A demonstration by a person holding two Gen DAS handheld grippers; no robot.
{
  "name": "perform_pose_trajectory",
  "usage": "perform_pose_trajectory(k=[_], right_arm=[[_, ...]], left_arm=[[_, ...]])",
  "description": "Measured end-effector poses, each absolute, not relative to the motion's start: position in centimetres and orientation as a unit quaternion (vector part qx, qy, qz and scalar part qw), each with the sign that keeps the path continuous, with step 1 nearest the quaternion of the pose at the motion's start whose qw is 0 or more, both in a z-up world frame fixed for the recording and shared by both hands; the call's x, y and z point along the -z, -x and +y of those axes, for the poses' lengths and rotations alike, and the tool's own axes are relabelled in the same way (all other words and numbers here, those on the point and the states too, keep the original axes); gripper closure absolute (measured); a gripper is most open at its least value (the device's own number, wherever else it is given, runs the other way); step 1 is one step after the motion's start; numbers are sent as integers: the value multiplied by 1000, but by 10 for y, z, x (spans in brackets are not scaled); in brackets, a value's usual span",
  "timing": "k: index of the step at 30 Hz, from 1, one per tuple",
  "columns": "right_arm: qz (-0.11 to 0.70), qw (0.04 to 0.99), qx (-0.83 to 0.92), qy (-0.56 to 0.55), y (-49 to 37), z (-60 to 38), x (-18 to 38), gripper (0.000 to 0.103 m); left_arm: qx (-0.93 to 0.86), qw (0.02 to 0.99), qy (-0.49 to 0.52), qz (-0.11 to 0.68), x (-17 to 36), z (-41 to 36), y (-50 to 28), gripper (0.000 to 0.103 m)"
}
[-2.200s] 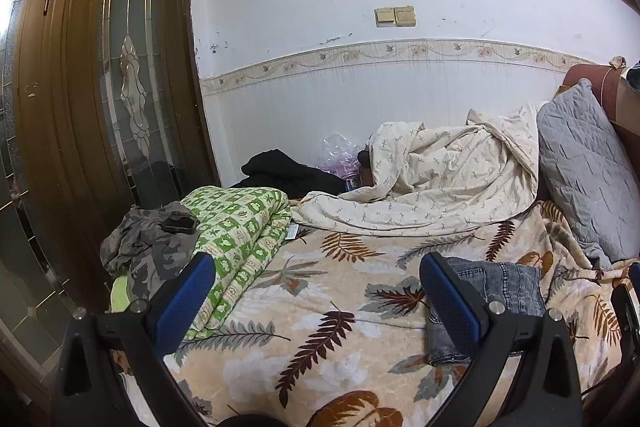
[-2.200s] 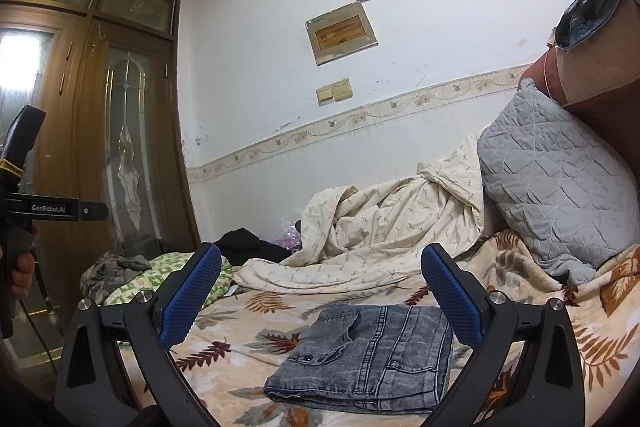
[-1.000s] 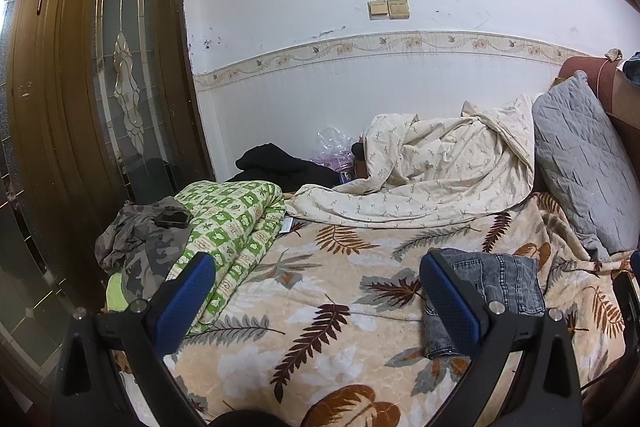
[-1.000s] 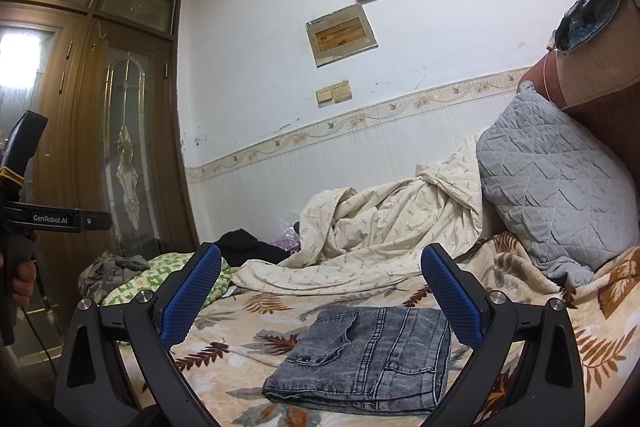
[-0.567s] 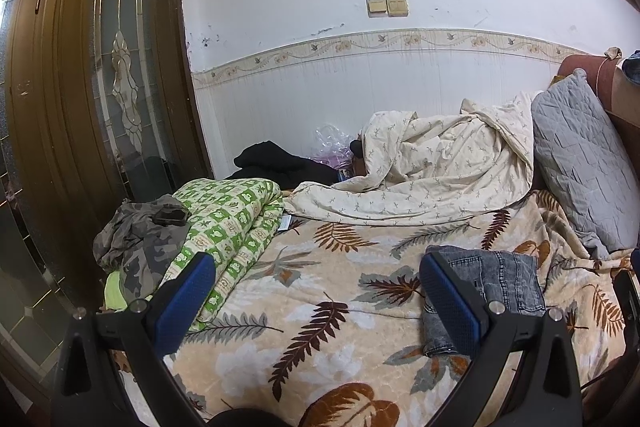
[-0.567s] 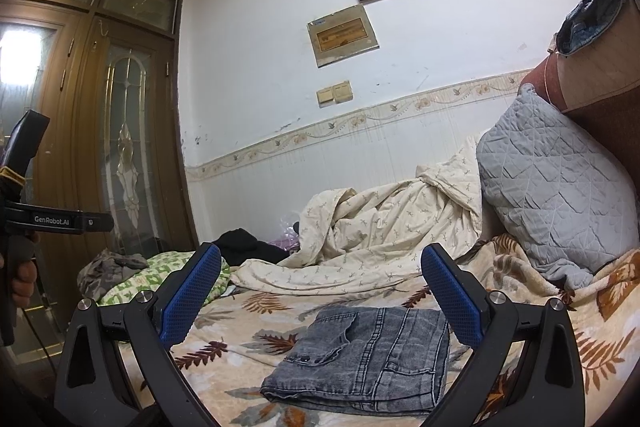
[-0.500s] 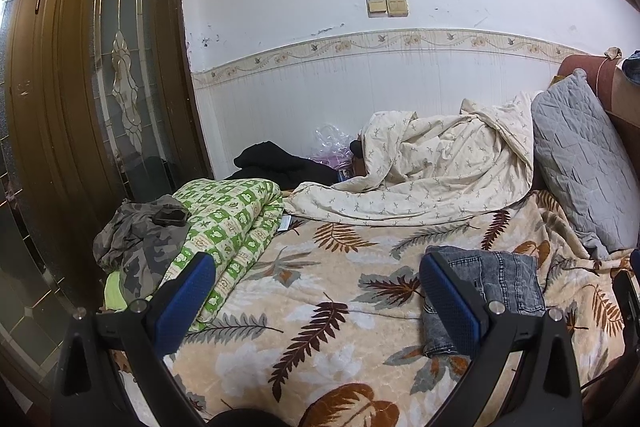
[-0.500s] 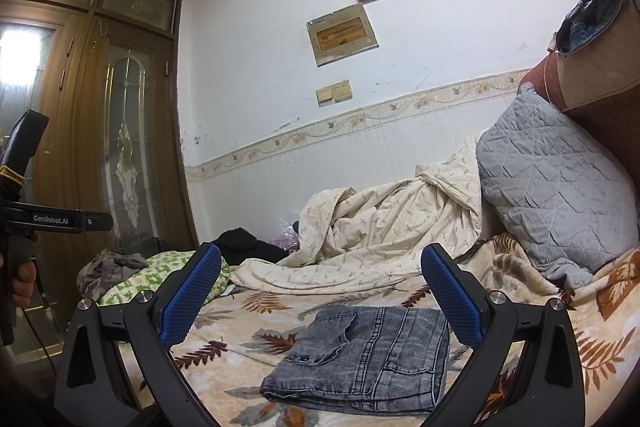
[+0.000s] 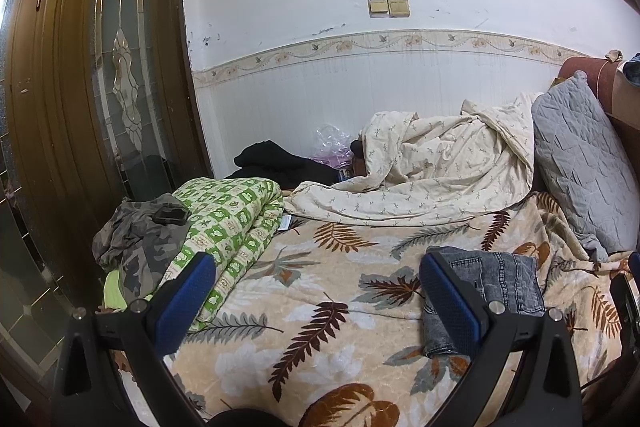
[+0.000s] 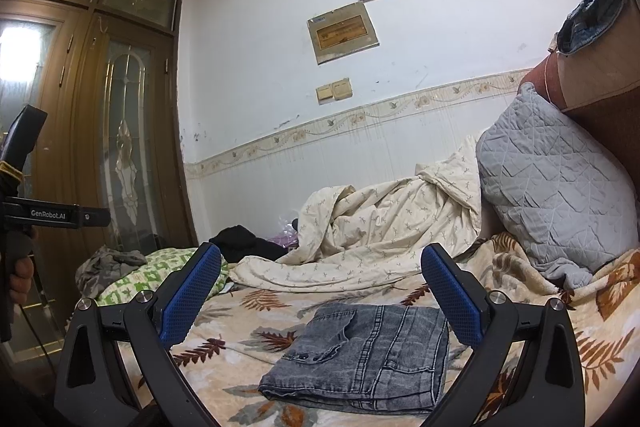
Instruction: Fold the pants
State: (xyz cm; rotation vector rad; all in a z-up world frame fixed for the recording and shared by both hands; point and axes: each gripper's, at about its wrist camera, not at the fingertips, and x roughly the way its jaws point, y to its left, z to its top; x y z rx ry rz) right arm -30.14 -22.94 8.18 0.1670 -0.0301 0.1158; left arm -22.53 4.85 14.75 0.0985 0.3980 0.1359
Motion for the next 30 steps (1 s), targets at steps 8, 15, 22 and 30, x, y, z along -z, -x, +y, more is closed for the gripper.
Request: perform_pose_trajectory(k=[8, 15, 22, 30], right_arm=[[-13, 995, -59, -83, 300, -231, -81, 2], [-10, 995, -61, -75, 298, -229, -81, 2], [-7, 995, -62, -75, 296, -230, -80, 2], [-3, 995, -49, -87, 289, -235, -74, 2]], left_arm=[[-68, 977, -49, 198, -147, 49, 225, 0], [-67, 975, -44, 205, -143, 53, 222, 0], [-68, 975, -41, 208, -141, 56, 221, 0], [-82, 975, -27, 205, -149, 71, 227, 0]])
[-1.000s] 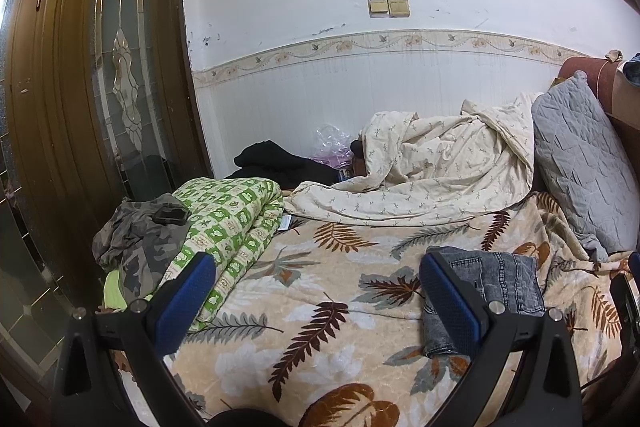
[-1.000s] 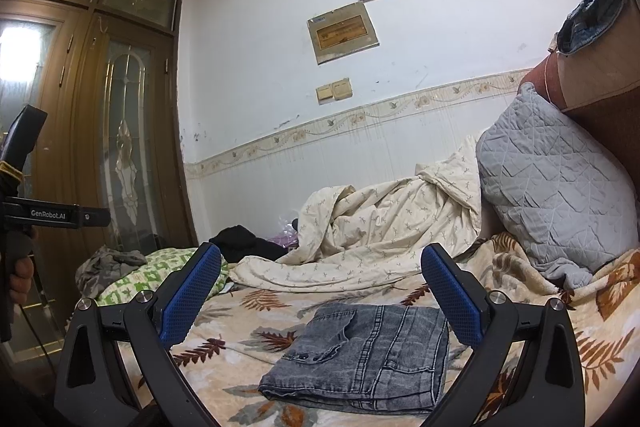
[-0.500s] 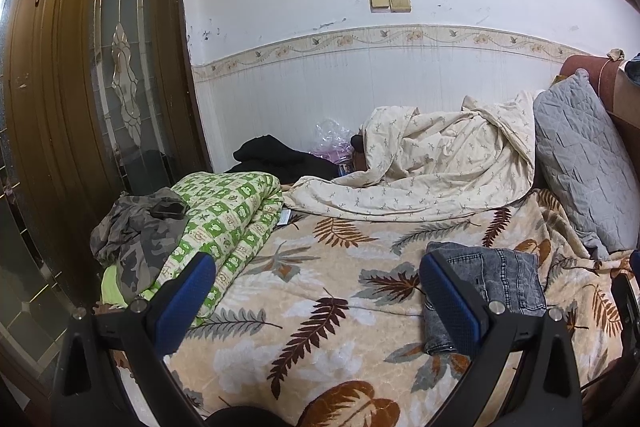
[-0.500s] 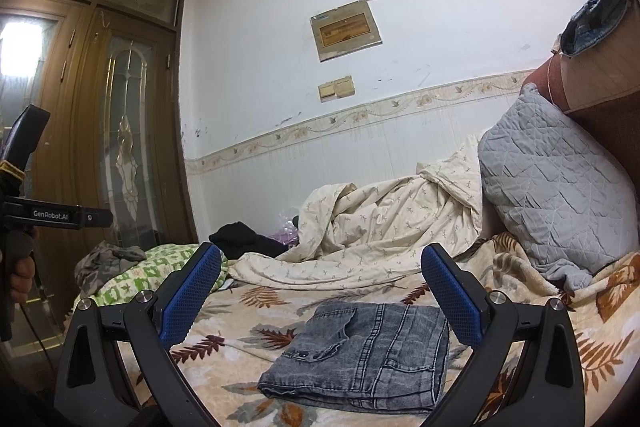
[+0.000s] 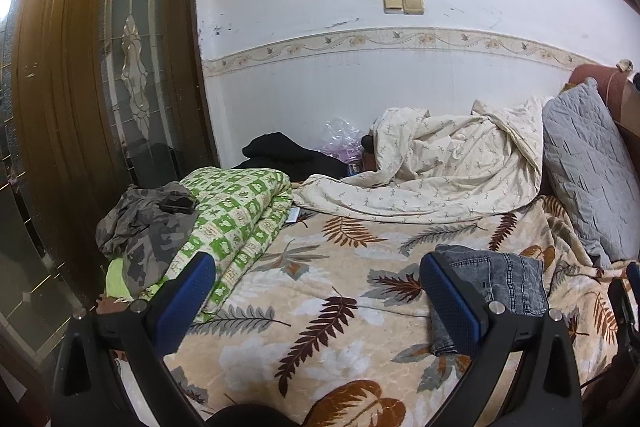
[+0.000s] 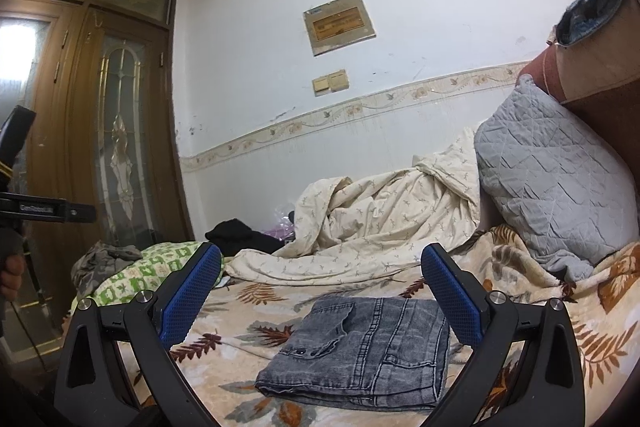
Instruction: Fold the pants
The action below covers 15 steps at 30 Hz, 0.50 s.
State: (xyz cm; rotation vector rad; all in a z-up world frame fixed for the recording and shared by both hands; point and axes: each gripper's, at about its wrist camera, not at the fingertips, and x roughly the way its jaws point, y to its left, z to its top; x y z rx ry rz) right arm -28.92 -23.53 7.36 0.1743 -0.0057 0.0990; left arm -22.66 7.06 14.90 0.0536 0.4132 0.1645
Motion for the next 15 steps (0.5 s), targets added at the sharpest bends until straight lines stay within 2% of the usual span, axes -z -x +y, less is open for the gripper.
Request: perform_pose_trajectory(k=[7, 15], right_arm=[[17, 994, -13, -110, 282, -237, -70, 2], [-3, 995, -38, -88, 315, -198, -107, 2]], left_arm=[[-99, 980, -4, 175, -168, 96, 262, 0], [-98, 985, -1, 145, -195, 119, 304, 0]])
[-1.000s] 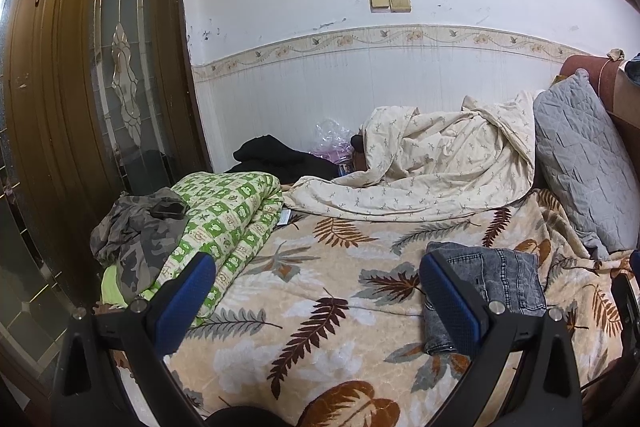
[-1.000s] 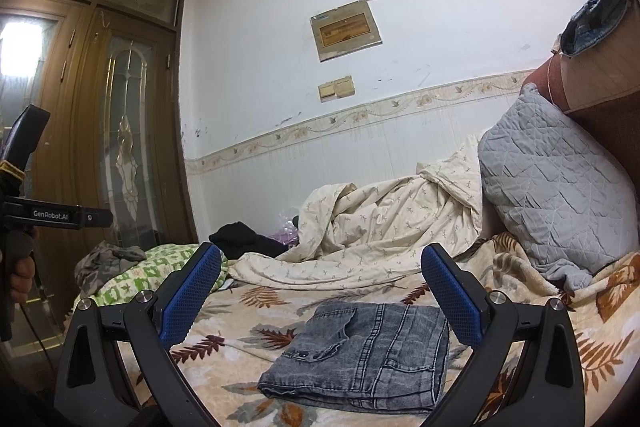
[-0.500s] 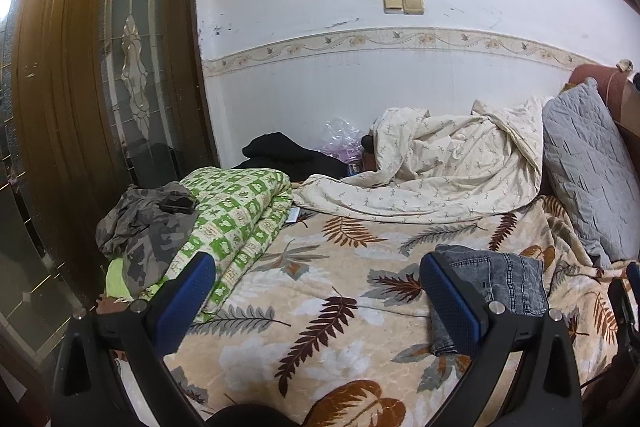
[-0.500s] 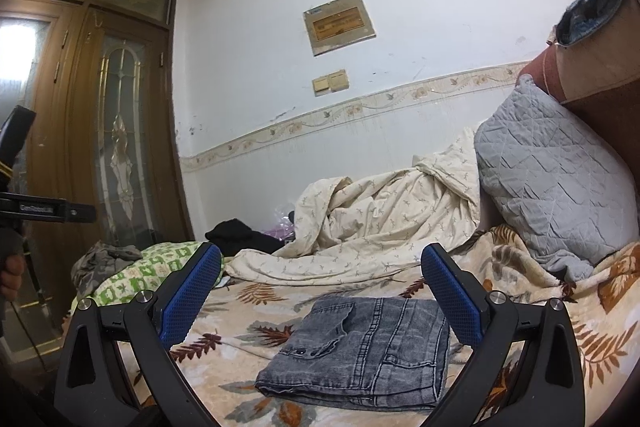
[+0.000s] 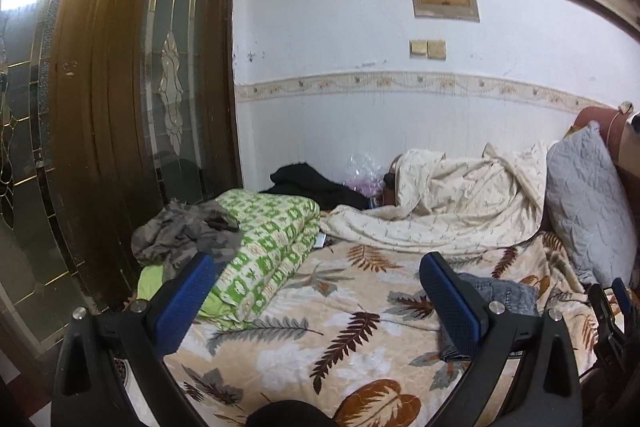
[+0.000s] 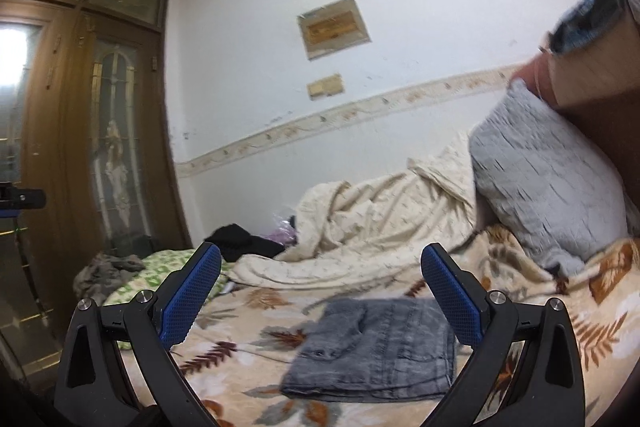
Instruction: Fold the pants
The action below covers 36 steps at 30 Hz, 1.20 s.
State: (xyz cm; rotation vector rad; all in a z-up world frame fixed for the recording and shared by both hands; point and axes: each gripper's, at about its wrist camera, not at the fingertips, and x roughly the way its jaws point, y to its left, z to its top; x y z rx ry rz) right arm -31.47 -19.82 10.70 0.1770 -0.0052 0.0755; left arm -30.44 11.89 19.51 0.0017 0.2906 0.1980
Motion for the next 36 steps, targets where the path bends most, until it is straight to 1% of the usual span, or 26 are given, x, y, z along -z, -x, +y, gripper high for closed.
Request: perform_pose_trajectory(k=[3, 7, 10, 14, 18, 27, 31, 36], right_arm=[[-28, 994, -51, -92, 326, -186, -138, 2], [-61, 986, -67, -138, 334, -178, -185, 1], [-71, 980, -85, -166, 334, -168, -211, 1], [-78, 974, -107, -185, 337, -155, -228, 1], [-91, 973, -123, -173, 345, -141, -243, 1], [-158, 965, -132, -162, 392, -138, -287, 0], [-179, 963, -126, -156, 409, -141, -294, 0], [-184, 962, -114, -167, 414, -150, -299, 0]], left_arm=[[-93, 988, -8, 124, -209, 122, 324, 0], [-91, 991, -28, 96, -224, 127, 350, 0], [-100, 991, -28, 84, -230, 135, 364, 0], [-120, 989, -26, 79, -233, 146, 378, 0], [-133, 989, -18, 68, -240, 152, 392, 0], [-119, 993, -17, 23, -261, 143, 426, 0], [-95, 995, -6, 20, -265, 144, 433, 0], [-89, 996, -3, 10, -266, 143, 439, 0]])
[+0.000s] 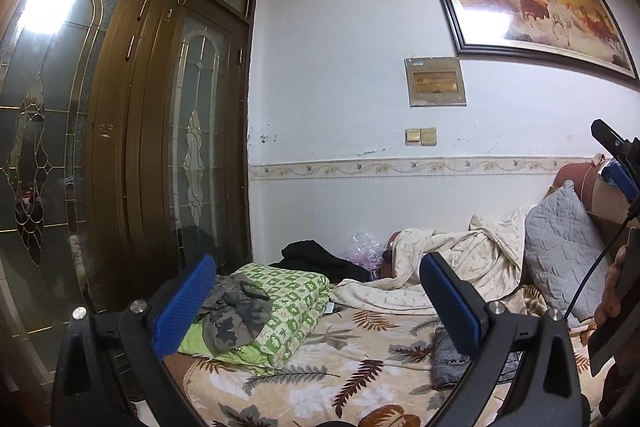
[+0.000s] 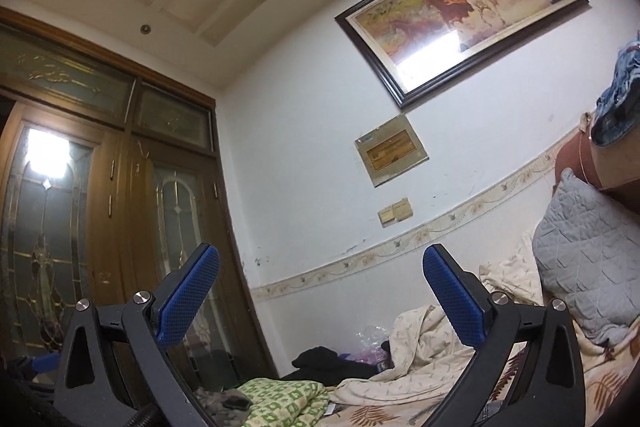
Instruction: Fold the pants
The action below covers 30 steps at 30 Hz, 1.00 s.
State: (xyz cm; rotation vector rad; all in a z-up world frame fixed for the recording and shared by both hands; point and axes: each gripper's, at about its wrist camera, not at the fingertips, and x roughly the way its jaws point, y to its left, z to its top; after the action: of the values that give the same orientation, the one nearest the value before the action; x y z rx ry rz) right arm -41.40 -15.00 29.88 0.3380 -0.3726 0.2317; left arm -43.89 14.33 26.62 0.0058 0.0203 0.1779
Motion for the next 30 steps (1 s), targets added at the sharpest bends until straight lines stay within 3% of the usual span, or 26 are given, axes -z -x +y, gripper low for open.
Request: perform_pose_trajectory(k=[30], right_arm=[[-210, 961, -98, -153, 422, -142, -304, 0]], left_arm=[[-97, 995, 11, 5, -266, 160, 443, 0]])
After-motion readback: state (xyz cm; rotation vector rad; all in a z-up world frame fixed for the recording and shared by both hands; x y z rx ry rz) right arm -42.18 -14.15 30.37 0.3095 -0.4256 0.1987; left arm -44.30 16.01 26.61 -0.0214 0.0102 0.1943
